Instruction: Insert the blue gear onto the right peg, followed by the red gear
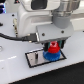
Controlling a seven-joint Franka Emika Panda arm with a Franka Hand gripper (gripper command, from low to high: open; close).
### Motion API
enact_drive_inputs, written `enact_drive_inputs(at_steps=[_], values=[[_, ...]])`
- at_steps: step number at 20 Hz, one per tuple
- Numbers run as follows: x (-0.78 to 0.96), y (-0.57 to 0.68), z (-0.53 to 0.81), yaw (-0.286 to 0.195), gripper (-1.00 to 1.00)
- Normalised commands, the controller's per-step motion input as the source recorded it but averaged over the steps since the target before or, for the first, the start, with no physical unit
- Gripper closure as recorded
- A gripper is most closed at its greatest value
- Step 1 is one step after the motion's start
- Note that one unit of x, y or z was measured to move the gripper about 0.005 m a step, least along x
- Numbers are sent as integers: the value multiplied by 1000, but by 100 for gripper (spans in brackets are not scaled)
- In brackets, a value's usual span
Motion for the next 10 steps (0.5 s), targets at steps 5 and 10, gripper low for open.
enact_drive_inputs(at_steps=[5, 10], values=[[245, -57, -204, 0, 100], [118, 9, 24, 0, -100]])
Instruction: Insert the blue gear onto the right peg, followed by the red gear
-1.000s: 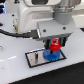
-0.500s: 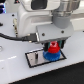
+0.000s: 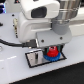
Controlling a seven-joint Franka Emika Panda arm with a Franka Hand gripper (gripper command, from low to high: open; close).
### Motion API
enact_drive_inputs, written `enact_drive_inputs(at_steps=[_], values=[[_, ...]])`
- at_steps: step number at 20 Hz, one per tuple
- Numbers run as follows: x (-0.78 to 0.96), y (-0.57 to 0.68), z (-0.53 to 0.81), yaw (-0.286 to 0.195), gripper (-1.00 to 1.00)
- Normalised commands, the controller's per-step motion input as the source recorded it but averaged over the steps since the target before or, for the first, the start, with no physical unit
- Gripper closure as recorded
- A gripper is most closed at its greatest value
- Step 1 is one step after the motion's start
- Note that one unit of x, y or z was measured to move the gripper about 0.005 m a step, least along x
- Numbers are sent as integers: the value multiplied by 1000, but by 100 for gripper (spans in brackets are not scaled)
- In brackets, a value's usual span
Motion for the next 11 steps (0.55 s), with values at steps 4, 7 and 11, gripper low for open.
enact_drive_inputs(at_steps=[4, 7, 11], values=[[58, 63, 326, 0, -100], [45, 92, 575, 0, -100], [2, 20, 419, 0, -100]])
